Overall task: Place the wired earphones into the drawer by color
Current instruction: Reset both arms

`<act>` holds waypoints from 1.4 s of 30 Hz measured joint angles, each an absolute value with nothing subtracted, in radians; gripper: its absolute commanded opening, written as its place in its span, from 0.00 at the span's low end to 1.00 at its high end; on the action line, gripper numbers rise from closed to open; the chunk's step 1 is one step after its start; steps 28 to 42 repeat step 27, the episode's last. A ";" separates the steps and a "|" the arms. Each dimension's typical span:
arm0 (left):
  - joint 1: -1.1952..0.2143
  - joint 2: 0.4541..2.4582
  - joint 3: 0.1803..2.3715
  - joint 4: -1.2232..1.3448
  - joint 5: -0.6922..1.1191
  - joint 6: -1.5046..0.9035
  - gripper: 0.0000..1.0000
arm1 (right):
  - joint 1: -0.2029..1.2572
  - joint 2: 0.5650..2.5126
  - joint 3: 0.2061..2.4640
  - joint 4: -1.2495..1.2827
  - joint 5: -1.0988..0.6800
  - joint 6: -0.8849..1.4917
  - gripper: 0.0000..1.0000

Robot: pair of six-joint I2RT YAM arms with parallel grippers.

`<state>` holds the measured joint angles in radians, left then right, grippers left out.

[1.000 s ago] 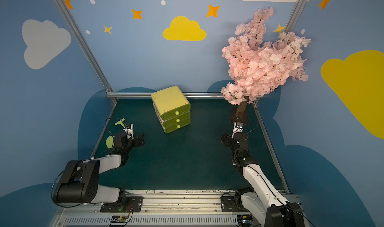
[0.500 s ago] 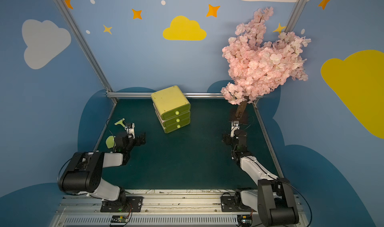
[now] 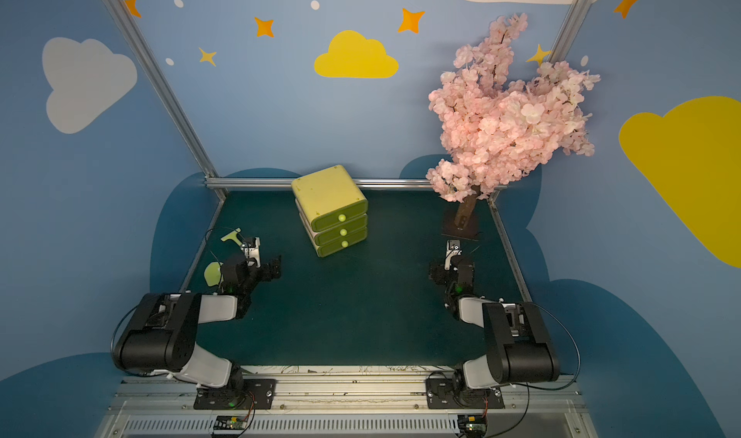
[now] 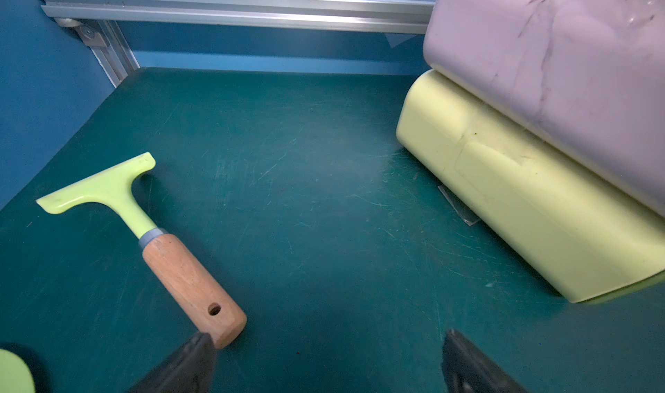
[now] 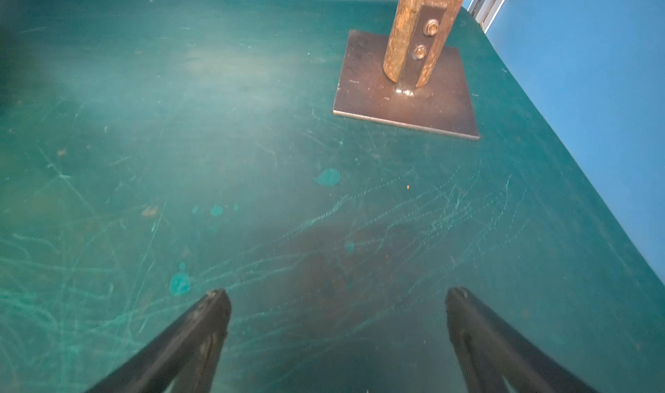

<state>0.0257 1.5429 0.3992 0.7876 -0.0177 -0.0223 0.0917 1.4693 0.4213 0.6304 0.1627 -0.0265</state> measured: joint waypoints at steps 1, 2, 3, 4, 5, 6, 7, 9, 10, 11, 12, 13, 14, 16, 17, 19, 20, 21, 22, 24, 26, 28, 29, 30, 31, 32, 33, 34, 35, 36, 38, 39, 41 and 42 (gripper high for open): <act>0.026 1.543 0.399 0.788 -0.018 -0.022 1.00 | 0.084 1.472 0.433 0.628 0.155 -0.024 0.98; 0.026 1.542 0.399 0.788 -0.018 -0.023 1.00 | 0.078 1.471 0.442 0.626 0.151 -0.023 0.98; 0.026 1.543 0.399 0.788 -0.018 -0.022 1.00 | 0.074 1.471 0.448 0.626 0.148 -0.023 0.98; 0.026 1.542 0.399 0.788 -0.018 -0.022 1.00 | 0.070 1.471 0.452 0.625 0.144 -0.022 0.98; 0.026 1.542 0.399 0.788 -0.018 -0.022 1.00 | 0.067 1.471 0.453 0.625 0.142 -0.022 0.98; 0.026 1.542 0.399 0.788 -0.018 -0.022 1.00 | 0.067 1.471 0.453 0.624 0.140 -0.022 0.98; 0.026 1.543 0.399 0.788 -0.018 -0.022 1.00 | 0.067 1.472 0.453 0.622 0.138 -0.022 0.98; 0.026 1.543 0.399 0.788 -0.018 -0.022 1.00 | 0.067 1.472 0.453 0.621 0.136 -0.022 0.98; 0.026 1.543 0.399 0.788 -0.018 -0.022 1.00 | 0.067 1.472 0.453 0.621 0.134 -0.022 0.98; 0.026 1.542 0.399 0.788 -0.018 -0.022 1.00 | 0.067 1.472 0.453 0.620 0.134 -0.023 0.98; 0.026 1.542 0.399 0.788 -0.018 -0.022 1.00 | 0.069 1.472 0.453 0.620 0.134 -0.023 0.98; 0.026 1.543 0.399 0.788 -0.018 -0.022 1.00 | 0.070 1.472 0.453 0.620 0.134 -0.023 0.98; 0.026 1.543 0.399 0.788 -0.018 -0.022 1.00 | 0.070 1.472 0.453 0.620 0.134 -0.023 0.98; 0.026 1.542 0.399 0.788 -0.018 -0.022 1.00 | 0.070 1.472 0.453 0.620 0.134 -0.023 0.98; 0.026 1.543 0.399 0.788 -0.018 -0.022 1.00 | 0.070 1.472 0.453 0.620 0.135 -0.023 0.98; 0.026 1.543 0.399 0.788 -0.018 -0.022 1.00 | 0.071 1.471 0.453 0.620 0.135 -0.023 0.98; 0.026 1.543 0.399 0.788 -0.018 -0.022 1.00 | 0.071 1.472 0.453 0.620 0.135 -0.023 0.98; 0.026 1.543 0.399 0.788 -0.018 -0.022 1.00 | 0.071 1.472 0.453 0.620 0.135 -0.023 0.98; 0.026 1.543 0.399 0.788 -0.018 -0.022 1.00 | 0.071 1.471 0.453 0.620 0.135 -0.023 0.98; 0.026 1.543 0.399 0.788 -0.018 -0.022 1.00 | 0.071 1.472 0.453 0.620 0.135 -0.023 0.98; 0.026 1.542 0.399 0.788 -0.018 -0.022 1.00 | 0.071 1.472 0.453 0.620 0.135 -0.023 0.98; 0.026 1.543 0.399 0.788 -0.018 -0.022 1.00 | 0.072 1.472 0.453 0.620 0.135 -0.023 0.98; 0.026 1.543 0.399 0.788 -0.018 -0.022 1.00 | 0.072 1.472 0.453 0.620 0.135 -0.023 0.98; 0.026 1.543 0.399 0.788 -0.018 -0.022 1.00 | 0.072 1.472 0.453 0.620 0.135 -0.023 0.98; 0.026 1.543 0.399 0.788 -0.018 -0.022 1.00 | 0.072 1.472 0.453 0.620 0.135 -0.023 0.98; 0.026 1.543 0.399 0.788 -0.018 -0.022 1.00 | 0.072 1.472 0.453 0.620 0.135 -0.023 0.98; 0.026 1.543 0.399 0.788 -0.018 -0.022 1.00 | 0.072 1.472 0.453 0.620 0.135 -0.023 0.98; 0.026 1.543 0.399 0.788 -0.018 -0.022 1.00 | 0.072 1.472 0.453 0.620 0.135 -0.023 0.98; 0.026 1.543 0.399 0.788 -0.018 -0.022 1.00 | 0.072 1.472 0.453 0.620 0.135 -0.023 0.98; 0.026 1.543 0.399 0.788 -0.018 -0.022 1.00 | 0.072 1.472 0.453 0.620 0.135 -0.023 0.98; 0.026 1.543 0.399 0.788 -0.018 -0.022 1.00 | 0.072 1.472 0.453 0.620 0.135 -0.023 0.98; 0.026 1.543 0.399 0.788 -0.018 -0.022 1.00 | 0.072 1.472 0.453 0.620 0.135 -0.023 0.98; 0.026 1.543 0.399 0.788 -0.018 -0.022 1.00 | 0.072 1.472 0.453 0.620 0.135 -0.023 0.98; 0.026 1.543 0.399 0.788 -0.018 -0.022 1.00 | 0.072 1.472 0.453 0.620 0.135 -0.023 0.98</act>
